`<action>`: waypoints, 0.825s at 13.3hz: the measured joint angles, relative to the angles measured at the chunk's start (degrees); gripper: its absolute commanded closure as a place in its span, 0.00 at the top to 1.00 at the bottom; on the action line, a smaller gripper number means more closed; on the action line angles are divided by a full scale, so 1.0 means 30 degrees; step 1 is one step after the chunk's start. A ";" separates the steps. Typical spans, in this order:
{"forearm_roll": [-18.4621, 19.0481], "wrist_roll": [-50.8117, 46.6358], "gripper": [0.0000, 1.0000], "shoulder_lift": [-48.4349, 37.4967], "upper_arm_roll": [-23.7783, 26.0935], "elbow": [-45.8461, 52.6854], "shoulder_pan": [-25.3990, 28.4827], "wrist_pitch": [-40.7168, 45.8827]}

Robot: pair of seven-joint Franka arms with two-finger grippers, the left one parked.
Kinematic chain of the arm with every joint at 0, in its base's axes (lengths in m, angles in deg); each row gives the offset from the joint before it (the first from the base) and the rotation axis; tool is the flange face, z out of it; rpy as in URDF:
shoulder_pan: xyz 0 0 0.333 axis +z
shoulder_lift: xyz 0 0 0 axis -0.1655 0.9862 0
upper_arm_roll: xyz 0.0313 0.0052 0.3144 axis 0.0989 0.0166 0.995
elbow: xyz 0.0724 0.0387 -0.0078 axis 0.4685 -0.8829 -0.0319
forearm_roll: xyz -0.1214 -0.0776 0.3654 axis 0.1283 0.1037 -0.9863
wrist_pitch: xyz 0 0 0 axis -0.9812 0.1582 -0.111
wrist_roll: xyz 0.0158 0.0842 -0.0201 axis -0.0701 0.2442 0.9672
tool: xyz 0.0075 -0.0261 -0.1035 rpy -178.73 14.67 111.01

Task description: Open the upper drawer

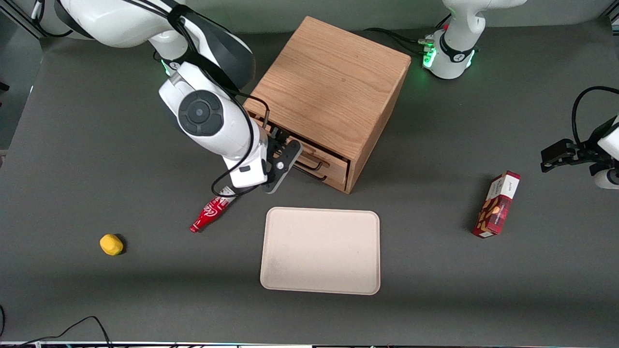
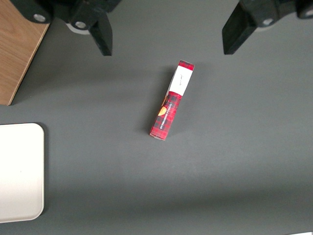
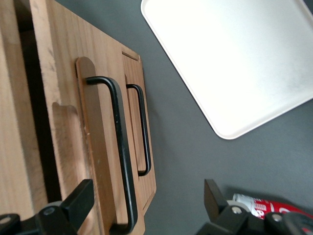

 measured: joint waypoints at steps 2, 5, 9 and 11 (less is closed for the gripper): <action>0.0036 0.0267 1.00 0.0279 0.0029 -0.0273 0.0002 -0.0333; 0.0147 0.0473 1.00 0.0492 0.0033 -0.1024 0.0002 -0.1313; 0.0831 0.0511 1.00 0.0796 0.0033 -0.1492 -0.0017 -0.2277; 0.1206 0.0833 1.00 0.0906 0.0028 -0.1551 -0.0049 -0.2588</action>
